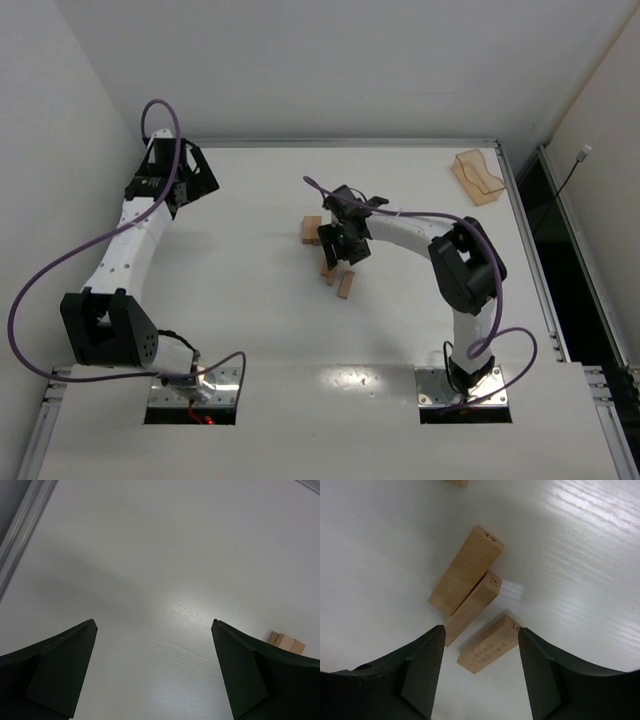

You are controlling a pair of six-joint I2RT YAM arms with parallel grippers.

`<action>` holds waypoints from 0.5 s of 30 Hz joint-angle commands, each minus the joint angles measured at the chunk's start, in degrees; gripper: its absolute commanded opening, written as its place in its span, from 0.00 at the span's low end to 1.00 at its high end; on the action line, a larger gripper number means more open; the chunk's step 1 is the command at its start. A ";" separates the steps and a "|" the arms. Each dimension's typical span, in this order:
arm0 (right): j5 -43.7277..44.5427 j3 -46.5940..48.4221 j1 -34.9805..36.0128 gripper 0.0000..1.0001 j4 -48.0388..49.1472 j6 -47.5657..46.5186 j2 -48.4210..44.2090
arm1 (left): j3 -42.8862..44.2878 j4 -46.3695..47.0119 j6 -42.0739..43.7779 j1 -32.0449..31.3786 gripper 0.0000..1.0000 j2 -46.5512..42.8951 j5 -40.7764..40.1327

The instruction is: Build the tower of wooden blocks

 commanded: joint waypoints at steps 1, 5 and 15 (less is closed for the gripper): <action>0.02 3.73 0.90 0.57 0.86 1.51 1.15 | -1.27 0.64 -0.65 0.64 0.99 -2.11 1.21; 0.55 5.22 0.91 0.57 0.86 1.51 2.29 | -1.80 0.64 -1.18 1.17 0.99 -2.11 1.22; 2.12 2.67 0.91 0.43 0.86 1.51 3.43 | -0.66 0.64 -1.18 1.17 0.99 -1.05 1.75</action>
